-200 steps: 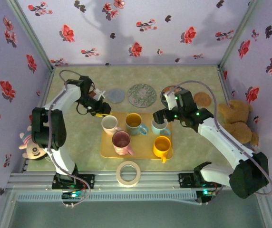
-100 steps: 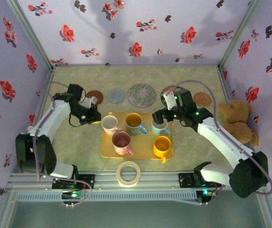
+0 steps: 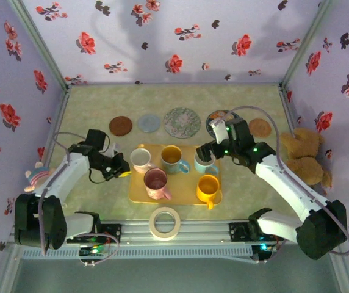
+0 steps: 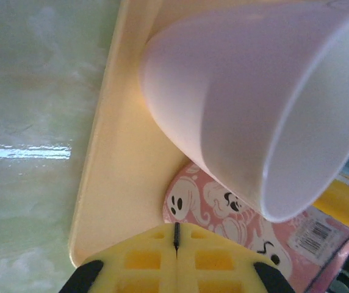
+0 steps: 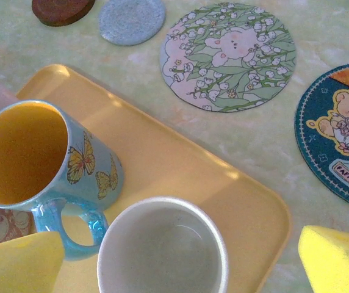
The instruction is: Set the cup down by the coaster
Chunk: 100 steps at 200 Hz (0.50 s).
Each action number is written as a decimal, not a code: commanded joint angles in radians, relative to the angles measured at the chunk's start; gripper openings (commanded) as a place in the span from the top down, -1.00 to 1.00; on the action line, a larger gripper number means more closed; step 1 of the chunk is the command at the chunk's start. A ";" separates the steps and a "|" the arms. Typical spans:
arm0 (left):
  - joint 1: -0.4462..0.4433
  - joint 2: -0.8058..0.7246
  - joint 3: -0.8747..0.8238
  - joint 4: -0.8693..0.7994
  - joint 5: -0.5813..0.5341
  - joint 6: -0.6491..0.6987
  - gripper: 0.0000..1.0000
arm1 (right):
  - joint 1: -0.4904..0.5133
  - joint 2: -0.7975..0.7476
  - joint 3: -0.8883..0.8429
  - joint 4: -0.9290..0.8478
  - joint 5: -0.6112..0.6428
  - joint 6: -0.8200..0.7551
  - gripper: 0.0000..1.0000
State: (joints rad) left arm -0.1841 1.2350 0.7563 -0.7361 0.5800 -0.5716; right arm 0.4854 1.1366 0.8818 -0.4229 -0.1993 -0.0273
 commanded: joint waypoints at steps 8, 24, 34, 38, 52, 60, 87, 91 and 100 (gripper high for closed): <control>-0.018 0.011 -0.038 0.149 0.035 -0.091 1.00 | 0.006 -0.016 -0.008 0.021 -0.008 -0.005 -0.99; -0.020 0.031 -0.036 0.157 0.034 -0.085 1.00 | 0.007 -0.018 -0.007 0.021 -0.002 -0.005 -0.99; -0.020 0.041 -0.031 0.162 0.032 -0.082 1.00 | 0.007 -0.016 -0.007 0.022 0.000 -0.005 -0.99; -0.020 0.045 -0.031 0.166 0.033 -0.082 1.00 | 0.007 -0.016 -0.007 0.022 0.000 -0.005 -0.99; -0.020 0.057 -0.026 0.173 0.027 -0.081 1.00 | 0.007 -0.013 -0.007 0.024 0.002 -0.003 -0.99; -0.020 0.065 -0.020 0.173 0.018 -0.077 1.00 | 0.007 -0.012 -0.006 0.023 0.003 -0.003 -0.99; -0.020 0.103 0.010 0.173 -0.005 -0.061 1.00 | 0.007 -0.016 -0.003 0.022 0.012 -0.004 -0.99; -0.020 0.110 0.015 0.172 -0.008 -0.057 1.00 | 0.007 -0.016 -0.003 0.022 0.013 -0.003 -0.99; -0.018 0.127 0.027 0.169 -0.015 -0.051 1.00 | 0.007 -0.018 -0.004 0.021 0.014 -0.003 -0.99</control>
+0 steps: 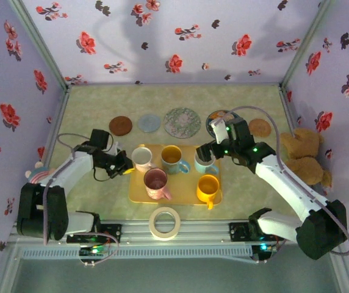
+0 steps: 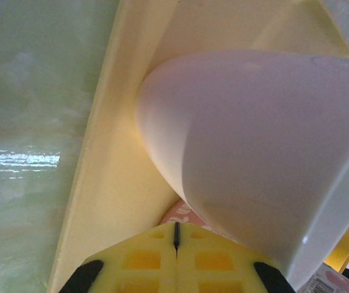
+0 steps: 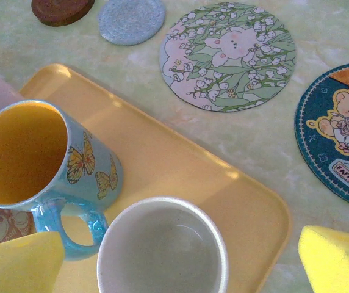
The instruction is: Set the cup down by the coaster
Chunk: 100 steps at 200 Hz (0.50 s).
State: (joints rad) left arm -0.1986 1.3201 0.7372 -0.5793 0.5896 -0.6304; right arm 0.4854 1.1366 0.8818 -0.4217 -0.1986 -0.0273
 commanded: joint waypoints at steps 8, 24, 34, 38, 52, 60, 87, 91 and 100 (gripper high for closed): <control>-0.004 0.056 0.060 0.007 -0.034 0.016 1.00 | 0.007 -0.018 -0.005 0.017 0.013 -0.003 -0.99; -0.004 0.080 0.084 -0.004 -0.051 0.029 1.00 | 0.007 -0.022 -0.009 0.015 0.017 -0.001 -0.99; -0.002 0.092 0.097 -0.007 -0.057 0.035 1.00 | 0.007 -0.023 -0.013 0.018 0.019 0.001 -0.99; -0.002 0.096 0.103 -0.008 -0.059 0.037 1.00 | 0.007 -0.024 -0.014 0.018 0.019 0.001 -0.99; 0.001 0.113 0.125 -0.013 -0.064 0.046 1.00 | 0.007 -0.023 -0.012 0.019 0.019 0.004 -0.99; 0.002 0.121 0.135 -0.014 -0.068 0.051 1.00 | 0.007 -0.024 -0.012 0.019 0.021 0.005 -0.99; 0.005 0.154 0.179 -0.016 -0.068 0.066 1.00 | 0.007 -0.026 -0.013 0.018 0.023 0.006 -0.99; 0.005 0.159 0.184 -0.016 -0.068 0.068 1.00 | 0.007 -0.027 -0.013 0.018 0.025 0.005 -0.99; 0.007 0.171 0.197 -0.013 -0.069 0.072 1.00 | 0.007 -0.028 -0.015 0.016 0.027 0.006 -0.99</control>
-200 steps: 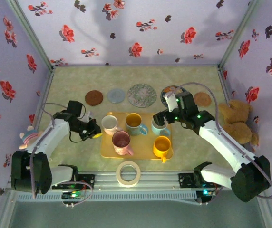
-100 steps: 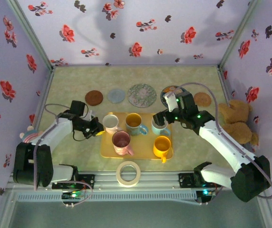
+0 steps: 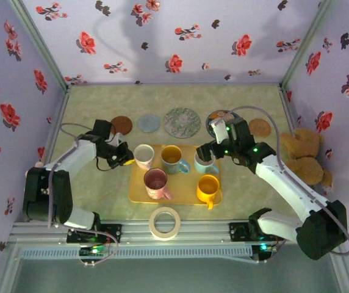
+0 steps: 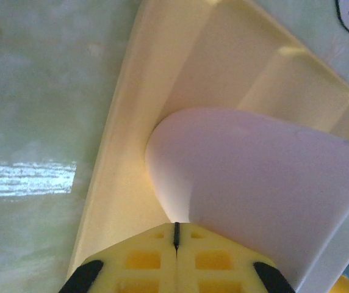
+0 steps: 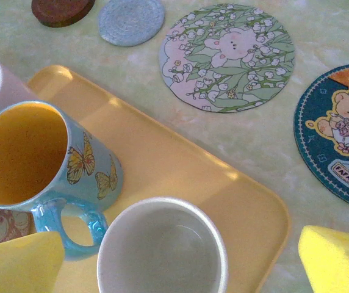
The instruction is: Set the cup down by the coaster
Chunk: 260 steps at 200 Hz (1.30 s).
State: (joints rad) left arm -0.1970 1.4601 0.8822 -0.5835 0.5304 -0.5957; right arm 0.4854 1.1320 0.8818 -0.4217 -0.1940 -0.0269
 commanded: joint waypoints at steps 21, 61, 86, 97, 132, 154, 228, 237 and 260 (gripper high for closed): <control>0.007 0.062 0.083 -0.001 -0.009 0.043 1.00 | 0.007 -0.026 -0.015 0.013 0.025 0.005 -0.99; 0.008 0.125 0.156 -0.003 -0.008 0.063 1.00 | 0.007 -0.025 -0.010 0.007 0.028 0.002 -0.99; 0.009 0.153 0.198 -0.004 -0.006 0.073 1.00 | 0.007 -0.024 -0.011 0.008 0.030 0.002 -0.99; 0.010 0.154 0.213 -0.011 -0.006 0.075 1.00 | 0.007 -0.023 -0.010 0.008 0.029 0.001 -0.99; 0.021 0.102 0.206 -0.048 -0.010 0.083 1.00 | 0.007 -0.014 -0.005 0.010 0.023 -0.005 -0.99; 0.024 0.046 0.186 -0.101 -0.018 0.106 1.00 | 0.007 -0.002 -0.004 0.012 0.015 -0.009 -0.99; -0.037 -0.137 0.116 -0.318 -0.005 0.273 0.61 | 0.007 0.022 0.000 0.030 -0.001 -0.025 -0.99; -0.064 -0.159 0.108 -0.319 -0.030 0.281 0.48 | 0.007 0.024 0.000 0.033 0.000 -0.024 -0.99; -0.134 -0.196 0.086 -0.293 -0.110 0.297 0.10 | 0.007 0.025 0.000 0.041 0.006 -0.021 -0.99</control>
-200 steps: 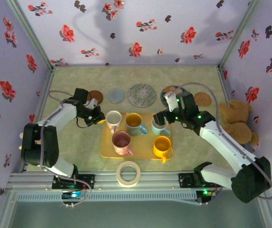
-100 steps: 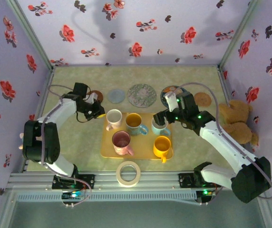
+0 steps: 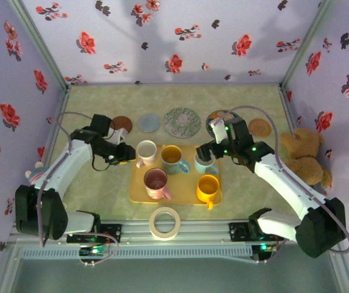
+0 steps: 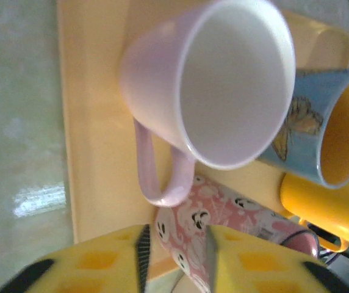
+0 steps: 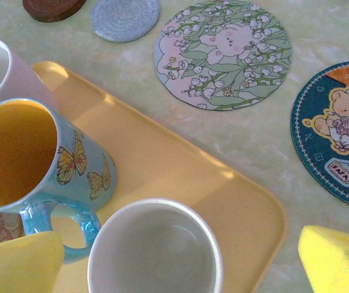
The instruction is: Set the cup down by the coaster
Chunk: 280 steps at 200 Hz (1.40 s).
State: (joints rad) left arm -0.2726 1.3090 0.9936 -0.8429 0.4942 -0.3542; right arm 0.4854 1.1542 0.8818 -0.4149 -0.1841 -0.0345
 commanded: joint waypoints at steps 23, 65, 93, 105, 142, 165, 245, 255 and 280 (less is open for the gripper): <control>-0.089 -0.050 -0.060 0.017 -0.111 0.055 -0.06 | 0.009 -0.002 0.002 0.036 -0.005 -0.011 -0.99; -0.121 -0.005 -0.063 0.041 -0.180 0.070 -0.15 | 0.009 -0.036 -0.017 0.048 -0.045 -0.032 -0.99; -0.127 0.040 -0.038 0.052 -0.188 0.079 -0.16 | 0.010 -0.067 -0.044 0.073 -0.108 -0.067 -0.99; -0.131 0.055 -0.028 0.060 -0.188 0.080 -0.15 | 0.012 -0.078 -0.054 0.080 -0.132 -0.084 -0.99; -0.144 0.098 0.000 0.070 -0.189 0.089 -0.13 | 0.018 -0.088 -0.067 0.063 -0.215 -0.173 -0.99; -0.156 0.126 0.013 0.073 -0.189 0.096 -0.09 | 0.030 -0.094 -0.081 0.072 -0.240 -0.220 -0.99; -0.186 0.219 0.093 0.016 -0.234 0.128 0.17 | 0.039 -0.104 -0.096 0.096 -0.210 -0.229 -0.99; -0.193 0.224 0.097 0.017 -0.241 0.129 0.20 | 0.041 -0.107 -0.098 0.100 -0.208 -0.228 -0.99; -0.206 0.242 0.107 0.009 -0.266 0.135 0.24 | 0.050 -0.117 -0.114 0.125 -0.199 -0.228 -0.99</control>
State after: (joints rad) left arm -0.4637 1.5280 1.0687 -0.8021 0.2684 -0.2497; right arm 0.5194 1.0634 0.7910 -0.3382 -0.3923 -0.2440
